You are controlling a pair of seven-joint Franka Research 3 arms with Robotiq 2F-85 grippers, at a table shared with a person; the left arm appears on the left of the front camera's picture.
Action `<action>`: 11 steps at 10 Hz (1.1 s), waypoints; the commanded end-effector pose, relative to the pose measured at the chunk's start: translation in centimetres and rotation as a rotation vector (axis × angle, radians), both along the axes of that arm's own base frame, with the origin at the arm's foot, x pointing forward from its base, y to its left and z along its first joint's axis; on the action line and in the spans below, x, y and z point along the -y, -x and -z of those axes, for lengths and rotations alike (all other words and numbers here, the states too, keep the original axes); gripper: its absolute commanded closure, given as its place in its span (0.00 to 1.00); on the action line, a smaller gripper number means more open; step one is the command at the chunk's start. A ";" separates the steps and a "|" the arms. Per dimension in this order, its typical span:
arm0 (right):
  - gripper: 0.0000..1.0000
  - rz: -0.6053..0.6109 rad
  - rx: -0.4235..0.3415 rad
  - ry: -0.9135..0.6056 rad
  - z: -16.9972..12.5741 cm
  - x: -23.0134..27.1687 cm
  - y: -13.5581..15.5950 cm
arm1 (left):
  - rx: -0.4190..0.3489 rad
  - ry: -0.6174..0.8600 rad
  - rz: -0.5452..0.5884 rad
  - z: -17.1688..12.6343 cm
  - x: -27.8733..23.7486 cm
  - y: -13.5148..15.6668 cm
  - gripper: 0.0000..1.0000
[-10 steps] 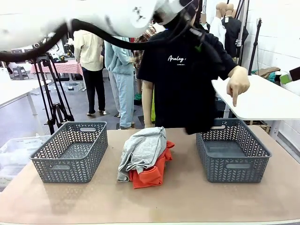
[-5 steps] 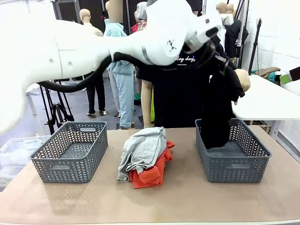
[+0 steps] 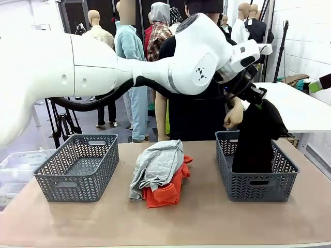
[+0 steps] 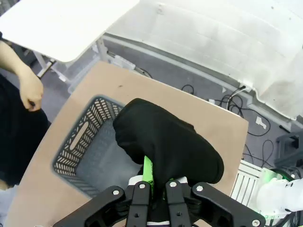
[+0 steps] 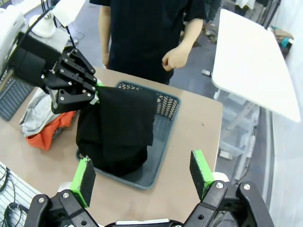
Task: Sort the tops and bottoms.
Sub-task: Sort the clothes according to human instructions.
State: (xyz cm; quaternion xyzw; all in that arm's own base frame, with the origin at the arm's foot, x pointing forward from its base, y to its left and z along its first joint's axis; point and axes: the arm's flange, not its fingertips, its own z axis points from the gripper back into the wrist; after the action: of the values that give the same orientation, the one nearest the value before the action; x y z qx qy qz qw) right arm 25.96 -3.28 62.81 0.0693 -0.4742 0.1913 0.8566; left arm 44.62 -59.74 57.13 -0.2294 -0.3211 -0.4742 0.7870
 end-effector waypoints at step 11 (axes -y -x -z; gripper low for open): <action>0.00 0.000 0.007 0.000 0.0 -0.1 -0.2 | -0.087 -0.173 -0.020 9.2 -3.8 -0.9 1.00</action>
State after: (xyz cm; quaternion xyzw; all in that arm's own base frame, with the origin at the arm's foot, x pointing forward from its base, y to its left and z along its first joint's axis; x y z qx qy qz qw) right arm 25.95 -3.29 62.82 0.0694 -0.4743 0.1912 0.8565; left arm 45.53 -56.01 48.03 -0.1775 -0.2476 -0.4821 0.8214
